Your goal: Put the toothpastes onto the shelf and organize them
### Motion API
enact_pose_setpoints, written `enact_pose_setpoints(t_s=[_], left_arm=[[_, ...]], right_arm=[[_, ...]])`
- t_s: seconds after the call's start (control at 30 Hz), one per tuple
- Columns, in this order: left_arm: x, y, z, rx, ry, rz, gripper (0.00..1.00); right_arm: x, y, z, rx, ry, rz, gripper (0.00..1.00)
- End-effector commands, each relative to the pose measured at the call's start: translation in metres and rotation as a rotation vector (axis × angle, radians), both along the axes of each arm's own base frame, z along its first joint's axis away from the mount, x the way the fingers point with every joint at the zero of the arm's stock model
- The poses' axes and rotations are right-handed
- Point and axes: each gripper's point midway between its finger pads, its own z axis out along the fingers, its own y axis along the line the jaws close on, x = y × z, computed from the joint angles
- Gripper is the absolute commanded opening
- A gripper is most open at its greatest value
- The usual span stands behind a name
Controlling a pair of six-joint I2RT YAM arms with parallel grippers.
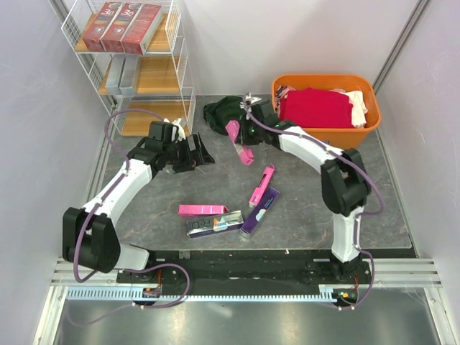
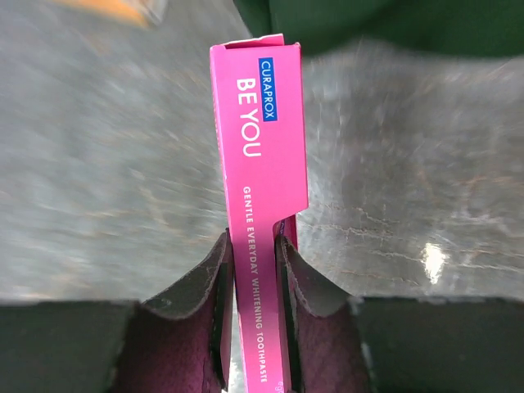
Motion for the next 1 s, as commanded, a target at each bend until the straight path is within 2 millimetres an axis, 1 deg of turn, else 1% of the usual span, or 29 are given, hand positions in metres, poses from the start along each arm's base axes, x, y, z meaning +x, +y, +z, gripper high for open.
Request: enact_pose_setpoints(t_s=[0.0, 0.03, 0.07, 0.1, 0.13, 0.17, 0.2, 0.23, 0.27, 0.3, 0.33, 0.37, 0.43, 0.47, 0.5, 0.53, 0.57, 0.6, 0.67, 0.7, 0.77, 0.83, 0.87, 0.9, 0.97], left_arm=[[0.008, -0.013, 0.050, -0.078, -0.126, -0.047, 0.99], [0.008, -0.015, 0.053, -0.087, -0.131, -0.050, 0.99], [0.008, -0.018, 0.061, -0.115, -0.142, -0.058, 0.99], [0.008, -0.021, 0.066, -0.133, -0.153, -0.065, 0.99], [0.011, -0.025, 0.075, -0.158, -0.182, -0.073, 0.99], [0.009, -0.029, 0.084, -0.198, -0.188, -0.084, 0.99], [0.009, -0.033, 0.090, -0.223, -0.200, -0.097, 0.99], [0.014, -0.038, 0.102, -0.269, -0.233, -0.097, 0.99], [0.011, -0.043, 0.110, -0.308, -0.245, -0.123, 0.99], [0.012, -0.048, 0.119, -0.339, -0.266, -0.136, 0.99], [0.015, -0.053, 0.133, -0.385, -0.297, -0.141, 0.99], [0.013, -0.059, 0.142, -0.416, -0.317, -0.168, 0.99], [0.011, -0.070, 0.155, -0.473, -0.328, -0.194, 0.99], [0.012, -0.076, 0.170, -0.506, -0.387, -0.227, 0.99], [0.009, -0.084, 0.174, -0.530, -0.395, -0.254, 0.99], [0.007, -0.089, 0.182, -0.560, -0.407, -0.273, 0.99], [0.002, -0.094, 0.194, -0.592, -0.451, -0.322, 0.98], [-0.002, -0.100, 0.200, -0.611, -0.467, -0.352, 0.97], [-0.010, -0.107, 0.206, -0.635, -0.481, -0.409, 0.97], [-0.013, -0.111, 0.212, -0.649, -0.509, -0.436, 0.97], [-0.019, -0.114, 0.214, -0.679, -0.505, -0.471, 0.97], [-0.021, -0.116, 0.216, -0.695, -0.511, -0.492, 0.96], [-0.020, -0.117, 0.213, -0.693, -0.506, -0.491, 0.96], [-0.020, -0.118, 0.212, -0.692, -0.507, -0.493, 0.95], [-0.018, -0.118, 0.208, -0.686, -0.506, -0.494, 0.95]], right_arm=[[0.006, 0.004, 0.126, 0.292, -0.217, -0.022, 0.21], [0.007, 0.002, 0.141, 0.322, -0.263, -0.032, 0.21], [0.001, -0.002, 0.168, 0.366, -0.305, -0.046, 0.21], [-0.004, -0.006, 0.170, 0.380, -0.314, -0.061, 0.21], [-0.002, -0.009, 0.188, 0.419, -0.371, -0.081, 0.21], [-0.010, -0.015, 0.213, 0.458, -0.420, -0.094, 0.21], [-0.014, -0.019, 0.211, 0.486, -0.410, -0.118, 0.21], [-0.016, -0.021, 0.229, 0.535, -0.464, -0.123, 0.22], [-0.025, -0.026, 0.248, 0.579, -0.500, -0.128, 0.22], [-0.030, -0.028, 0.245, 0.617, -0.479, -0.149, 0.22], [-0.034, -0.030, 0.261, 0.671, -0.523, -0.147, 0.22], [-0.042, -0.035, 0.276, 0.717, -0.549, -0.154, 0.22], [-0.051, -0.038, 0.283, 0.818, -0.551, -0.171, 0.22], [-0.059, -0.044, 0.297, 0.866, -0.579, -0.177, 0.22], [-0.065, -0.049, 0.298, 0.916, -0.609, -0.181, 0.22], [-0.071, -0.052, 0.303, 0.988, -0.605, -0.191, 0.22], [-0.081, -0.059, 0.313, 1.040, -0.640, -0.194, 0.22], [-0.086, -0.067, 0.313, 1.095, -0.672, -0.208, 0.22], [-0.095, -0.076, 0.320, 1.162, -0.686, -0.220, 0.23], [-0.099, -0.078, 0.322, 1.184, -0.700, -0.218, 0.24], [-0.103, -0.080, 0.326, 1.219, -0.703, -0.207, 0.27], [-0.110, -0.080, 0.335, 1.260, -0.718, -0.173, 0.29], [-0.111, -0.078, 0.336, 1.281, -0.707, -0.160, 0.29], [-0.116, -0.078, 0.343, 1.313, -0.716, -0.140, 0.29], [-0.118, -0.078, 0.346, 1.340, -0.713, -0.123, 0.29]])
